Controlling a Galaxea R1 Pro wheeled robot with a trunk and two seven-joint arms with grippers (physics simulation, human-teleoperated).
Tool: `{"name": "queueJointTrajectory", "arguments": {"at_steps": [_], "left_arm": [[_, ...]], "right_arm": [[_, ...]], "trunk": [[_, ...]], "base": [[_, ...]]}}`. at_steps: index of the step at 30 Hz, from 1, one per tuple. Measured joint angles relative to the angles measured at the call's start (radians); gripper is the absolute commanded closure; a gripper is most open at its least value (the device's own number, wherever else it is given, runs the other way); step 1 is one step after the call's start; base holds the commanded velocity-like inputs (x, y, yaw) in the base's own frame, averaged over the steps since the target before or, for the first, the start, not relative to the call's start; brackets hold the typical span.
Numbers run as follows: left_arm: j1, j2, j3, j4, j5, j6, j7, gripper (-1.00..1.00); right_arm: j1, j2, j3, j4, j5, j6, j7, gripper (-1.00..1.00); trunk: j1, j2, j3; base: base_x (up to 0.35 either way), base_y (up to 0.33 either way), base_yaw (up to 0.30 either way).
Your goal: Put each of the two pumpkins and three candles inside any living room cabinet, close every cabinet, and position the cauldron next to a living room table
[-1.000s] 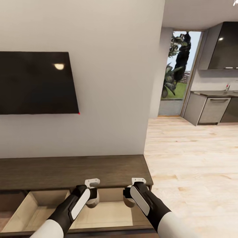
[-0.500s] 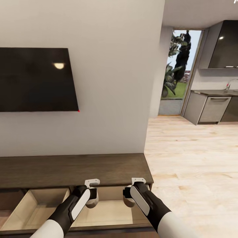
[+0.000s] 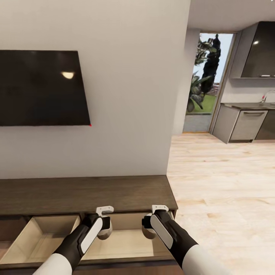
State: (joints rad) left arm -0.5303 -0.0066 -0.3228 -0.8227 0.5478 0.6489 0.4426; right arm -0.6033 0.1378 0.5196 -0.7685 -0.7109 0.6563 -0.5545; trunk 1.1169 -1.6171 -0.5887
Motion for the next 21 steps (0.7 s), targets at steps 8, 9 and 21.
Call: {"name": "queueJointTrajectory", "arguments": {"at_steps": [8,9,21], "left_arm": [[-0.001,0.004,0.047,-0.001,0.000,0.000,0.000,1.00],[-0.001,0.004,0.048,-0.001,0.001,0.000,0.000,1.00],[-0.001,0.003,0.051,-0.001,0.001,0.000,0.000,1.00]], "right_arm": [[0.000,0.001,0.000,0.001,-0.001,0.000,0.001,1.00],[0.000,0.001,0.000,0.001,-0.001,0.000,0.001,1.00],[0.000,0.001,0.000,0.001,-0.002,0.000,0.002,1.00]], "trunk": [[0.031,-0.056,-0.025],[0.035,-0.063,-0.028],[0.081,-0.147,-0.066]], "base": [[0.000,0.000,0.000],[0.000,0.000,0.000],[0.000,0.000,0.000]]}}
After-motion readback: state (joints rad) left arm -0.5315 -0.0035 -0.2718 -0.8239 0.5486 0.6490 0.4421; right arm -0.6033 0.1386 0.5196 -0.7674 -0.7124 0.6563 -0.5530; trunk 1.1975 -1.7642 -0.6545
